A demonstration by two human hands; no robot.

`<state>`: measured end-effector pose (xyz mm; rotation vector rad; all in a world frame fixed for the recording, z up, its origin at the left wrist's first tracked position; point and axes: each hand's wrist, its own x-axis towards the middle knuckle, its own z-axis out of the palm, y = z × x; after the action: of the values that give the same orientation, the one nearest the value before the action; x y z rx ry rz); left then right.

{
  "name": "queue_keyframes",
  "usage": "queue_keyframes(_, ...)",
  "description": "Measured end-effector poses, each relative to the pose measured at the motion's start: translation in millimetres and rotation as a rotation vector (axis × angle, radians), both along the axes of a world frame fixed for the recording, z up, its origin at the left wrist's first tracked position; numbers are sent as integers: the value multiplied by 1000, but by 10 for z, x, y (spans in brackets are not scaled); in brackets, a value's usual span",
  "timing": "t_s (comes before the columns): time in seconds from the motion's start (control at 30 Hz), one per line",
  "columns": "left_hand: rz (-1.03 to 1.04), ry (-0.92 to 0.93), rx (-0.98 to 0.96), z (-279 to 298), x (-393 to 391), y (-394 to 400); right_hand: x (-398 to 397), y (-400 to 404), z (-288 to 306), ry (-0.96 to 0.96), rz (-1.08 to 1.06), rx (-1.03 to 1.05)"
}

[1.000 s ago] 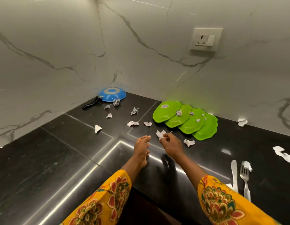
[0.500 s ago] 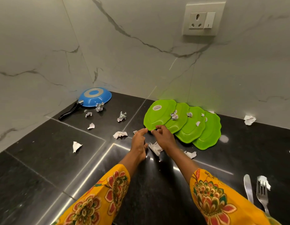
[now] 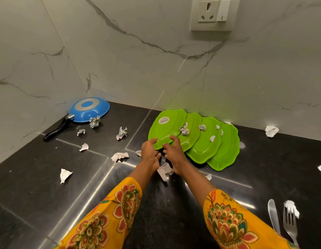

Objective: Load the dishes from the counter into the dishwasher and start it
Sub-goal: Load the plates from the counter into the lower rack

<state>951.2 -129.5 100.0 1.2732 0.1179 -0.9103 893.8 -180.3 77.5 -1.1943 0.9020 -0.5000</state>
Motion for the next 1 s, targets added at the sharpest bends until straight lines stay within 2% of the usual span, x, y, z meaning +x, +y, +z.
queue_keyframes(0.27, 123, 62, 1, -93, 108, -86, -45, -69, 22, -75, -47, 74)
queue_keyframes(0.63, 247, 142, -18, -58, -99, 153, -54, -23, 227, -362, -234, 342)
queue_keyframes(1.0, 326, 156, -79, 40, -439, 595, -385, 367, 372, -264, -195, 424)
